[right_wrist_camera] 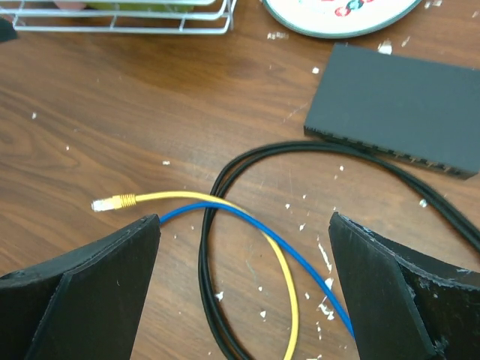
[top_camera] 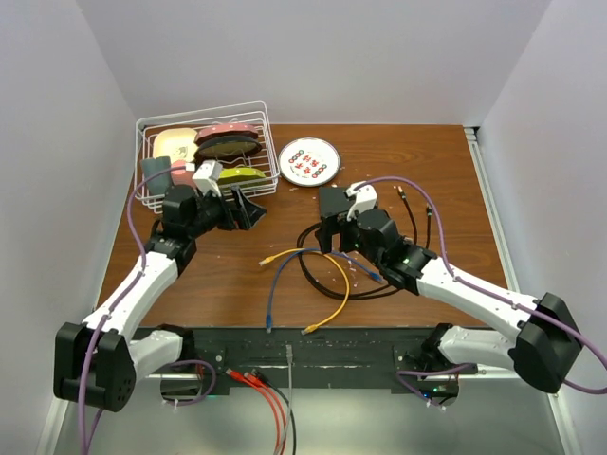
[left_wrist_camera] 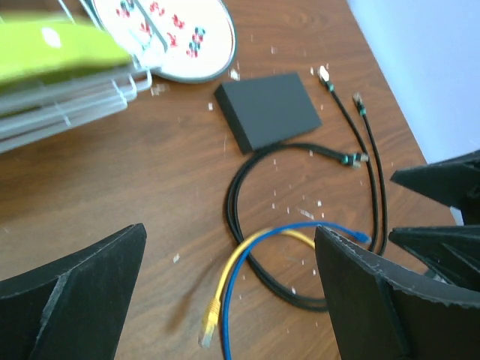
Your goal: Insert the plug into the switch port
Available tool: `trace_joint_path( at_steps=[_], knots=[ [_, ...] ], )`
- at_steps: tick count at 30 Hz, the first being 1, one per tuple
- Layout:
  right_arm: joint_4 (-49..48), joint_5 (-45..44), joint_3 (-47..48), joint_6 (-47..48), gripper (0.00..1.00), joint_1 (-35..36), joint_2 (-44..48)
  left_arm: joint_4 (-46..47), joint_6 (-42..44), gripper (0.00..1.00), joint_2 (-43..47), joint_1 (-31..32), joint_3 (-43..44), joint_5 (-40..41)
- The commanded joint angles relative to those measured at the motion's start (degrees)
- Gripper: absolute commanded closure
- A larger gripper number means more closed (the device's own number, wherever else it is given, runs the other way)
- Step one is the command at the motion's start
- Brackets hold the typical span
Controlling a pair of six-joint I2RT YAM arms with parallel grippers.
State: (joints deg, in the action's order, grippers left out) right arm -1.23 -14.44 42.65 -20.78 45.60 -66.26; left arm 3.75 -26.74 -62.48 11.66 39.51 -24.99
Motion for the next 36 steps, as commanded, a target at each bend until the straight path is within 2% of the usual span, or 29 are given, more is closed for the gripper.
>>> trace_joint_path(
  at_steps=[1, 4, 9, 14, 21, 26, 28, 33, 36],
  knots=[
    [-1.49, 0.28, -1.78, -2.25, 0.02, 0.89, -0.01, 5.03, -2.08, 0.0, 1.04, 0.29, -6.01, -4.1],
    [-2.37, 1.87, -2.66, -2.95, 0.02, 1.33, -0.1, 4.17, -1.47, 0.0, 0.78, 0.91, -8.74, -1.91],
    [-4.3, 5.55, -3.46, -4.97, 0.01, 1.86, -1.41, 3.63, -3.05, 0.07, -4.83, 3.97, -10.32, 0.47],
    [-5.0, 6.61, -3.98, -6.03, 0.02, 2.29, -2.29, 7.23, -5.42, 0.21, -10.46, 6.62, -11.2, -0.06],
    [-5.7, 7.49, -5.12, -6.82, 0.01, 2.47, -2.39, 10.23, -6.13, 0.32, -13.45, 7.68, -12.96, 0.39],
    [-6.41, 7.41, -5.74, -6.91, 0.02, 2.47, -2.38, 12.33, -6.13, 0.48, -15.21, 8.03, -13.14, -1.63],
    [-6.06, 7.14, -5.56, -6.74, 0.01, 2.47, -2.65, 13.12, -5.95, 0.51, -16.09, 8.2, -13.05, -2.95],
    [-5.36, 5.74, -5.13, -5.68, 0.01, 2.47, -2.21, 12.6, -5.34, 0.51, -17.59, 8.29, -12.61, -3.39],
    [-4.92, 6.61, -4.16, -5.42, 0.01, 2.47, -2.64, 13.21, -5.34, 0.59, -17.42, 8.38, -12.87, -3.57]
  ],
)
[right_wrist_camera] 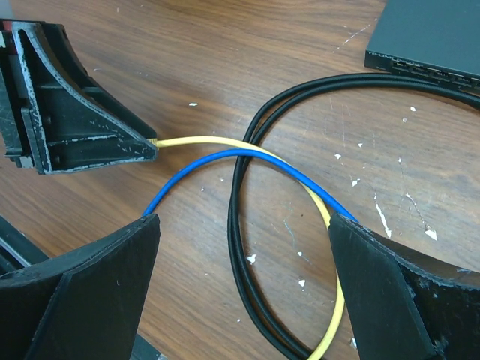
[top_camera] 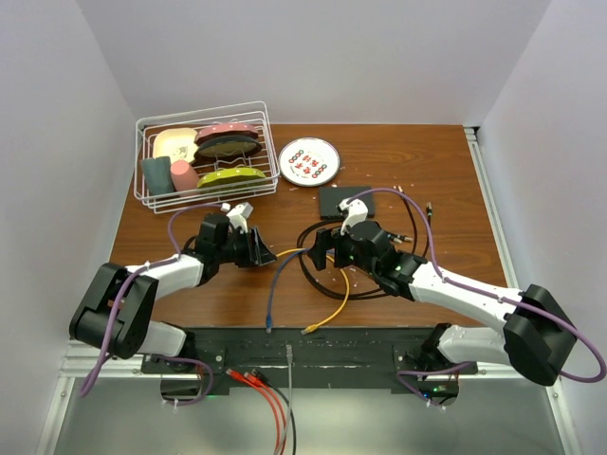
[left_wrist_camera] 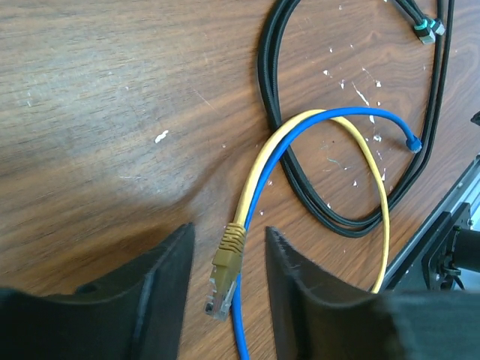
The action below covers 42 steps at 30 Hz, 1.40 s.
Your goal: Insert the plug into the switch port
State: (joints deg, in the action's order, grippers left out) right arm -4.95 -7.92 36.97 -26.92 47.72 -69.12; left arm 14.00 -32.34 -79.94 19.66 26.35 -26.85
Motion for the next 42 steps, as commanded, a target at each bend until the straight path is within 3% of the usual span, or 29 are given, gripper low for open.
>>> trace_joint_path(
  at_steps=[1, 3, 4, 5, 9, 13, 18, 26, 30, 36, 42],
  knots=[
    [-1.11, 0.27, 1.7, 0.81, 0.01, 0.35, 0.13, 3.14, 0.26, 0.69, -0.04, 0.38, 0.28, -2.15],
    [-1.11, 0.45, 1.88, 0.9, 0.01, 0.35, -0.13, 2.53, 0.61, 0.82, -0.3, 0.38, 0.72, -2.42],
    [-1.11, 0.71, 1.96, 0.99, 0.01, 0.35, -0.05, 2.09, 0.78, 0.96, -0.13, 0.38, 1.07, -2.68],
    [-1.11, 0.89, 2.14, 1.16, 0.02, 0.35, -0.05, 1.74, 0.87, 1.0, 0.13, 0.38, 1.51, -2.68],
    [-1.03, 1.86, 3.02, 2.57, 0.02, 0.35, 0.74, -1.06, 2.1, 1.0, 2.85, 0.38, 3.35, -1.8],
    [1.08, 2.91, 5.65, 5.99, 0.01, 0.35, 2.76, -7.57, 3.94, 1.0, 8.21, 0.38, 8.09, 4.24],
    [4.6, 1.68, 9.69, 8.37, 0.01, 0.35, 6.98, -19.25, 5.7, 1.0, 14.98, 0.38, 20.74, 10.67],
    [8.37, 1.42, 13.13, 10.22, 0.01, 0.35, 12.52, -20.42, 3.69, 1.0, 24.21, 0.38, 32.18, 16.66],
    [9.17, 2.56, 13.65, 10.66, 0.02, 0.35, 14.28, -22.17, 4.12, 1.0, 23.52, 0.38, 31.93, 14.46],
    [9.08, 6.95, 13.92, 10.31, 0.02, 0.35, 15.07, -19.02, 4.56, 1.0, 22.02, 0.38, 22.97, 10.16],
    [6.19, 12.49, 11.55, 9.34, 0.01, 0.44, 14.37, -10.07, 4.92, 1.0, 20.27, 0.38, 12.77, -2.05]
  ],
)
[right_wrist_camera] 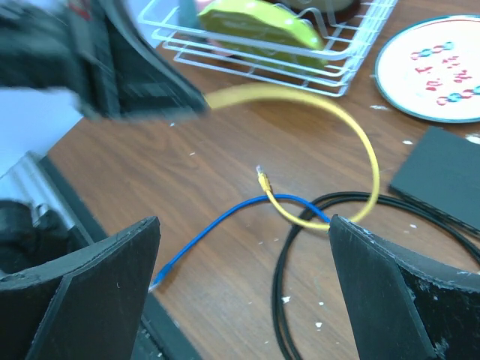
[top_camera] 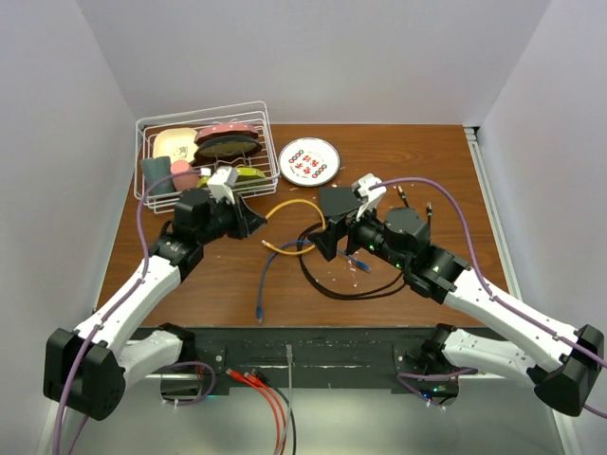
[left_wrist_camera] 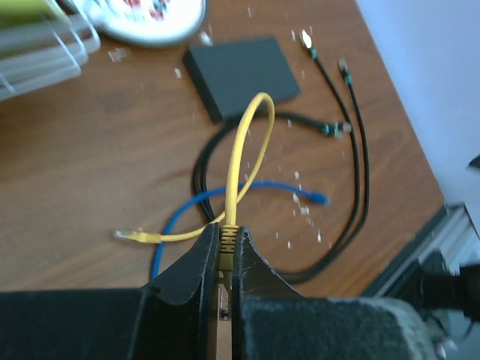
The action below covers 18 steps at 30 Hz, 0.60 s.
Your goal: Insert the plug into the switch port
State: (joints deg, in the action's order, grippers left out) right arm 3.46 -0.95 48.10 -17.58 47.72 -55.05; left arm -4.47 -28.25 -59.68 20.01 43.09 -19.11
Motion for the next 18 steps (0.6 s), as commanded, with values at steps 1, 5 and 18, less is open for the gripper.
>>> trace_joint_path(
  at_steps=[1, 5, 18],
  knots=[
    [-2.41, 6.65, 0.42, 0.96, 0.01, 0.44, -0.14, 8.69, 1.26, 1.0, -1.13, 0.03, -4.94, -13.02],
    [-1.71, 11.58, 1.91, 5.09, 0.02, 0.53, -2.78, 7.11, 4.6, 1.0, -3.95, 0.12, -4.86, -19.03],
    [-4.08, 19.94, 8.76, 13.1, 0.02, 0.53, -15.61, 4.56, 3.11, 1.0, -4.48, 0.12, -0.64, -28.87]
  ],
)
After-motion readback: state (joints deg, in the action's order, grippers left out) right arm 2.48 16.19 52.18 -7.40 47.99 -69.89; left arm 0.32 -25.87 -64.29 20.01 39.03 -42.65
